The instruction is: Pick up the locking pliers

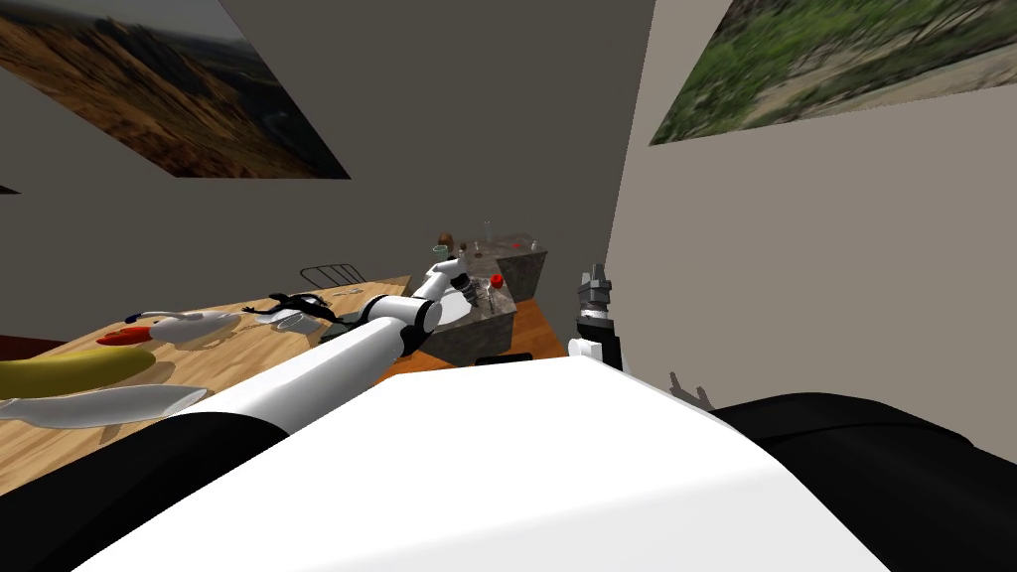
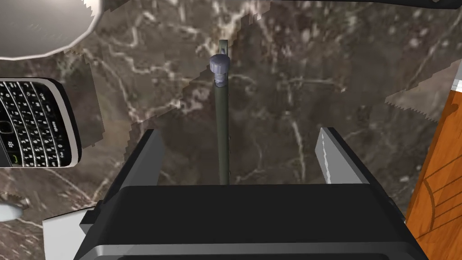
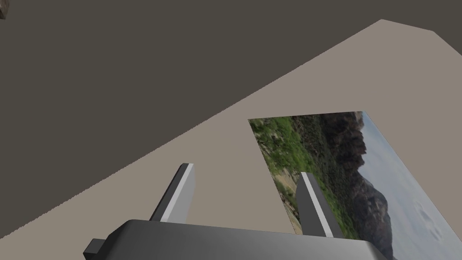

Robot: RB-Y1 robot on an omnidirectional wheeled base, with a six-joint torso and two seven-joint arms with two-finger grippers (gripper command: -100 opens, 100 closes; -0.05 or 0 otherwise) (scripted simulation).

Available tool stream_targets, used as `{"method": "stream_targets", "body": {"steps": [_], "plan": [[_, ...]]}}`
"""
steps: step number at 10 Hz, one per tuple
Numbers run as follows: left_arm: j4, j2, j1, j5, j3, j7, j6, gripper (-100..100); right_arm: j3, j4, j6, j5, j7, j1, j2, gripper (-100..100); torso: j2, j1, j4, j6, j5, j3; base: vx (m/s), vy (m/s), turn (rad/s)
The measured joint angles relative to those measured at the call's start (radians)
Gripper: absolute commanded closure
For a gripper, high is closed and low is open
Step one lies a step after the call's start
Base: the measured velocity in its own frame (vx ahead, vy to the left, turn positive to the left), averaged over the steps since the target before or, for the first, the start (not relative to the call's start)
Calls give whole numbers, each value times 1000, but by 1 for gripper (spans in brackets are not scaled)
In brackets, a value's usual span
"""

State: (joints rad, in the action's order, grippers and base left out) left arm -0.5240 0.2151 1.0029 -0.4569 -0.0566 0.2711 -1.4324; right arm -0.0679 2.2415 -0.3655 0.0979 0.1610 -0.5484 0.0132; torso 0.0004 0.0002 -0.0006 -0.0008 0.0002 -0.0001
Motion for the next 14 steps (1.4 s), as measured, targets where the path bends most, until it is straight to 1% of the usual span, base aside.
{"method": "stream_targets", "body": {"steps": [2,3,4,6,8,9,10,11,13,14], "plan": [[-14,-5,-19,4,0,-2,13,-100,0,0,0,0,0,0,0,0,-1,2,-2,-1,1,-2,2,-2,6],[4,-6,-14,4,-1,-4,22,-100,0,0,0,0,0,0,0,0,-1,2,-3,-1,1,-2,0,0,0],[6,-6,-13,4,-1,-5,24,100,0,0,0,0,0,0,0,0,-1,3,-3,-1,1,-2,0,0,0],[3,-4,-9,4,-2,-4,27,100,0,0,0,0,0,0,0,0,1,2,-5,-2,1,-2,0,-2,13],[1,-3,-8,3,-4,-2,31,100,0,0,0,0,0,0,0,0,-3,2,-8,0,1,-5,0,0,0],[1,-3,-8,3,-4,-2,31,0,0,0,0,0,0,0,0,0,-3,2,-8,0,1,-5,0,0,0],[1,-3,-8,3,-4,-2,31,100,0,0,0,0,0,0,0,0,-3,3,-8,0,1,-6,6,-1,-49],[-13,-1,-9,2,-1,1,11,100,0,0,0,0,0,0,0,0,-4,2,-7,0,1,-6,-6,5,-15],[-23,7,9,-4,1,7,-28,100,0,0,0,0,0,0,0,0,-3,3,-7,-1,1,-5,-2,3,-2],[-23,7,11,-4,2,7,-31,0,0,0,0,0,0,0,0,0,-3,3,-7,-1,1,-5,0,0,0]]}}
